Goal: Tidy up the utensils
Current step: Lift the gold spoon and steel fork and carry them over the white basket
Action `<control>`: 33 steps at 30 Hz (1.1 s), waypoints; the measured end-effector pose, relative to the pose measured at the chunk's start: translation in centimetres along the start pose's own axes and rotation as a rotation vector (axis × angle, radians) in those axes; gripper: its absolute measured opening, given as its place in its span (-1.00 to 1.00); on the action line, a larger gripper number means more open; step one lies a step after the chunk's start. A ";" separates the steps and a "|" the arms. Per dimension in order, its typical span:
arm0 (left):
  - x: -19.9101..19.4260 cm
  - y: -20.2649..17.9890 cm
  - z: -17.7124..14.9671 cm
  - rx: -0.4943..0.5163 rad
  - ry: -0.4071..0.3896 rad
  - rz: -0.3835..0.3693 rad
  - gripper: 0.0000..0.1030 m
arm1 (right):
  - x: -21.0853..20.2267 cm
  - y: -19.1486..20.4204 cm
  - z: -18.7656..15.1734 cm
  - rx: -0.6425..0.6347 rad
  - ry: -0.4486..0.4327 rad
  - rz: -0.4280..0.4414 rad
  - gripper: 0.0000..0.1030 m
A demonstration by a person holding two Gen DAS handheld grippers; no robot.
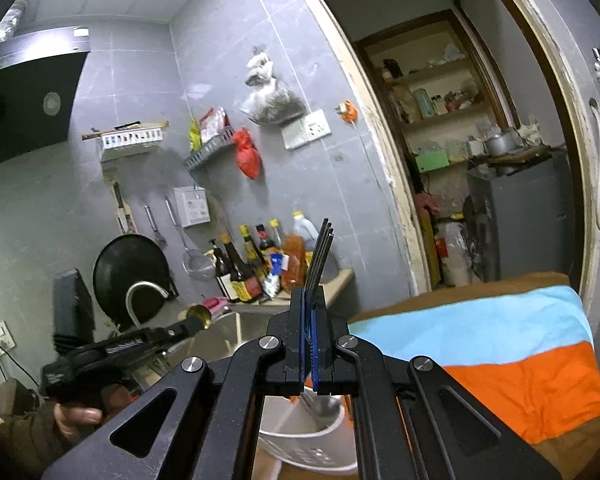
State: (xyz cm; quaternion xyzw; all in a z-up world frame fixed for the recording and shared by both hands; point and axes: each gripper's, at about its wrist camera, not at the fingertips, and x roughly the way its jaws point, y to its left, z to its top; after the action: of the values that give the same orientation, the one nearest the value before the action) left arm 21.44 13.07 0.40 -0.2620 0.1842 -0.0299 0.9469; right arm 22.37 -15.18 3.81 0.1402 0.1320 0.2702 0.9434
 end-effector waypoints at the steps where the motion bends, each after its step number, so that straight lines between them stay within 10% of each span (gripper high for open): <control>1: 0.1 0.5 0.2 -0.015 -0.005 -0.003 -0.95 | 0.1 0.3 0.1 -0.005 -0.001 0.003 -0.95; 33: 7.4 3.8 -0.6 -0.051 -0.091 -0.040 -0.94 | 5.8 0.2 -5.7 0.042 0.164 -0.054 -0.95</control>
State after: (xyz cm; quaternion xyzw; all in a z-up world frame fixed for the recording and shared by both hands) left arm 27.94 14.94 -4.52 -0.2910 0.1365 -0.0322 0.9464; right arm 25.18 -10.73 -2.38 0.1334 0.2183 0.2524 0.9332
